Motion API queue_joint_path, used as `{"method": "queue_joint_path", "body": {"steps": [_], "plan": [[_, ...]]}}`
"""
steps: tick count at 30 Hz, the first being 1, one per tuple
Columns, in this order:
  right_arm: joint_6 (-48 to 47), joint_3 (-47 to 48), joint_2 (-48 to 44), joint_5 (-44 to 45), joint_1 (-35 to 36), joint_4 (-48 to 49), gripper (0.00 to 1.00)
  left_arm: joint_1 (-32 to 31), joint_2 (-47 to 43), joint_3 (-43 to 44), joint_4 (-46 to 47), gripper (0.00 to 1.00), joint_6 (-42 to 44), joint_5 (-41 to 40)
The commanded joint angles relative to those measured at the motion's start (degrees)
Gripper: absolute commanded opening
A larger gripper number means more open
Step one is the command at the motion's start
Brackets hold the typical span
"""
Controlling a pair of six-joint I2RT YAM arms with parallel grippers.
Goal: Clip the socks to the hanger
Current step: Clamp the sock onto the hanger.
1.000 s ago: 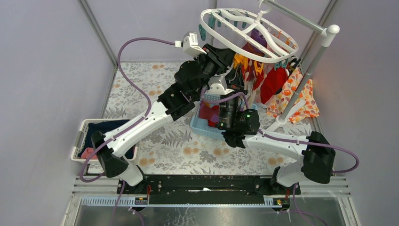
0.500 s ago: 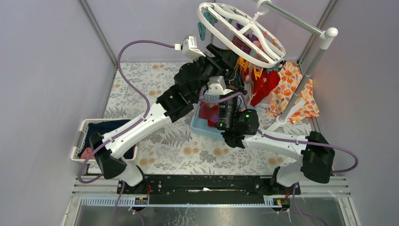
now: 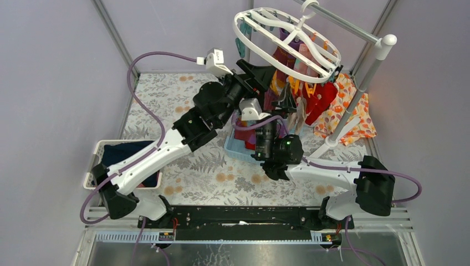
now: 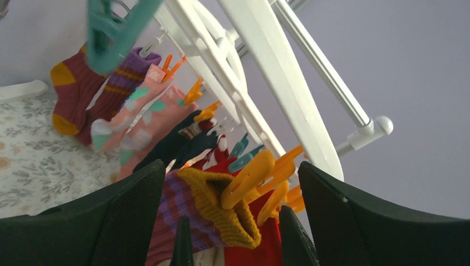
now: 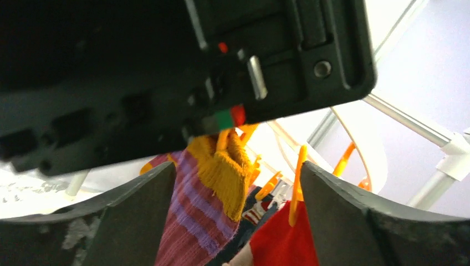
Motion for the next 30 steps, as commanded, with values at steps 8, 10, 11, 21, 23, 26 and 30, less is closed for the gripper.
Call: {"method": "queue_joint_path", "body": {"steps": [8,10,11,21,23,26,30], "plan": [[-3.64,-9.78,-7.82,4.12,12.52,10.75,1.00,-0.15,-12.68,-13.75,2.79,0.94,14.55,4.34],[-4.24,-11.31,-9.63,5.47,14.97,10.80,1.00,-0.09,-14.49,-15.63,2.70,0.94,16.97,5.55],[-4.46,-12.17,-10.59,6.12,16.35,10.82,1.00,-0.11,-15.50,-16.60,2.73,0.95,18.07,6.13],[10.15,-21.97,-26.40,21.44,31.07,-7.47,1.00,0.60,-29.33,-32.88,8.24,0.98,29.71,10.48],[24.24,-22.61,-32.03,22.78,32.47,-24.71,1.00,0.73,-31.86,-37.33,9.55,0.98,29.59,10.27],[58.98,-17.52,-41.16,15.50,32.80,-71.22,1.00,1.05,-35.18,-45.46,12.40,0.99,26.21,8.67],[65.46,-20.80,-47.94,9.97,32.82,-71.92,1.00,2.09,-36.81,-52.33,14.45,0.99,21.78,8.38]]}}
